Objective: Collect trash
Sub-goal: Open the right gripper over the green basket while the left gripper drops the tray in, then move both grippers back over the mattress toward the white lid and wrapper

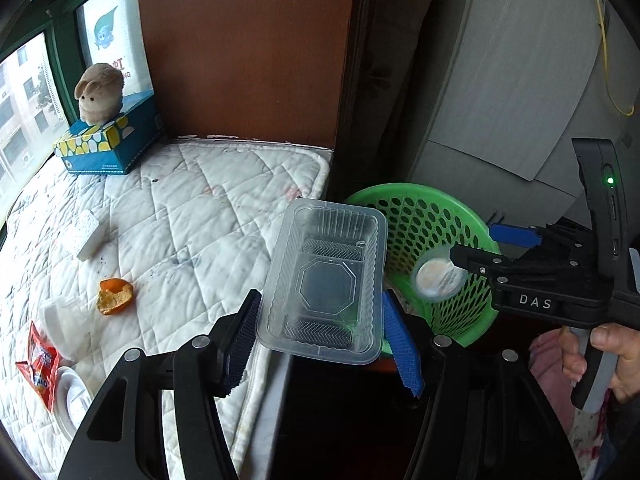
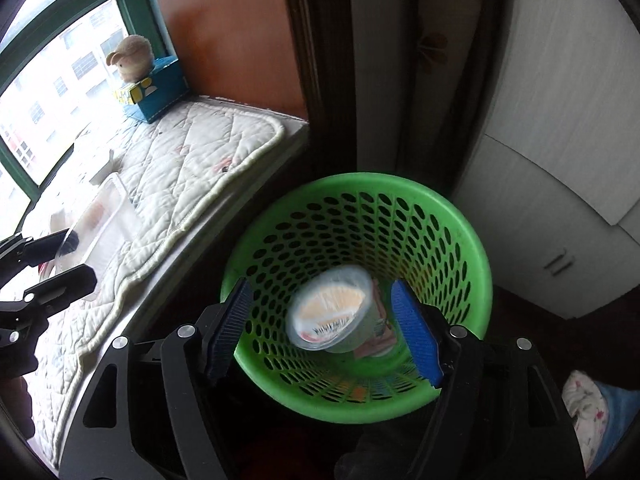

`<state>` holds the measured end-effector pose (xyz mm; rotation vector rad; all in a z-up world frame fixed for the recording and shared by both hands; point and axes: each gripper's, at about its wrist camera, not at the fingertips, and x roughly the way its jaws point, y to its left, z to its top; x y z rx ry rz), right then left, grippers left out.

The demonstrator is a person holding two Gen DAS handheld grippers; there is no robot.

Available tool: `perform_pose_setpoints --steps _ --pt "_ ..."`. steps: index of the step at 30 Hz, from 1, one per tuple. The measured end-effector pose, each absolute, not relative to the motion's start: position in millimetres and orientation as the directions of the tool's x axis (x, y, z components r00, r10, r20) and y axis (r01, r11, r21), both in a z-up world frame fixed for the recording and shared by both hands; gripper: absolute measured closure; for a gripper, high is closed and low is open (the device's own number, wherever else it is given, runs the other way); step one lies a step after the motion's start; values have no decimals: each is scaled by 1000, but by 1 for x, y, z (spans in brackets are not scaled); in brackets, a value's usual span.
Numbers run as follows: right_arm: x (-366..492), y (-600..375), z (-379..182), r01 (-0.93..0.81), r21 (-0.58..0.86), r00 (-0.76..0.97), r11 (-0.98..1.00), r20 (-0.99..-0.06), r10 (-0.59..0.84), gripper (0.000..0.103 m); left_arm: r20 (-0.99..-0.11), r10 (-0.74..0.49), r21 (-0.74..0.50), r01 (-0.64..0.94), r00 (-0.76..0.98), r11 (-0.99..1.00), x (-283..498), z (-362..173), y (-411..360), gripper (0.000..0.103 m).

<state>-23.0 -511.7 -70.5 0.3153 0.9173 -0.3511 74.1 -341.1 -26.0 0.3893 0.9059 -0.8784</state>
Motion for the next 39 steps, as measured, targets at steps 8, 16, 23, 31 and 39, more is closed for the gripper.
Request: perform_pose_setpoints --steps 8,16,23,31,39 --pt "-43 -525 -62 448 129 575 885 -799 -174 30 -825 -494 -69 818 275 572 71 -40 -375 44" --pt "-59 -530 -53 462 131 590 877 -784 -193 29 -839 -492 -97 823 235 559 66 -53 -400 44" --pt "-68 -534 -51 478 143 591 867 -782 -198 29 -826 -512 -110 825 233 554 61 -52 -409 28" --pt "-65 -521 -46 445 154 612 882 -772 -174 28 -817 -488 -47 806 309 590 58 -39 -381 28" --pt "-49 -492 -42 378 170 634 910 -764 -120 27 -804 -431 0 726 409 687 73 -26 -318 28"
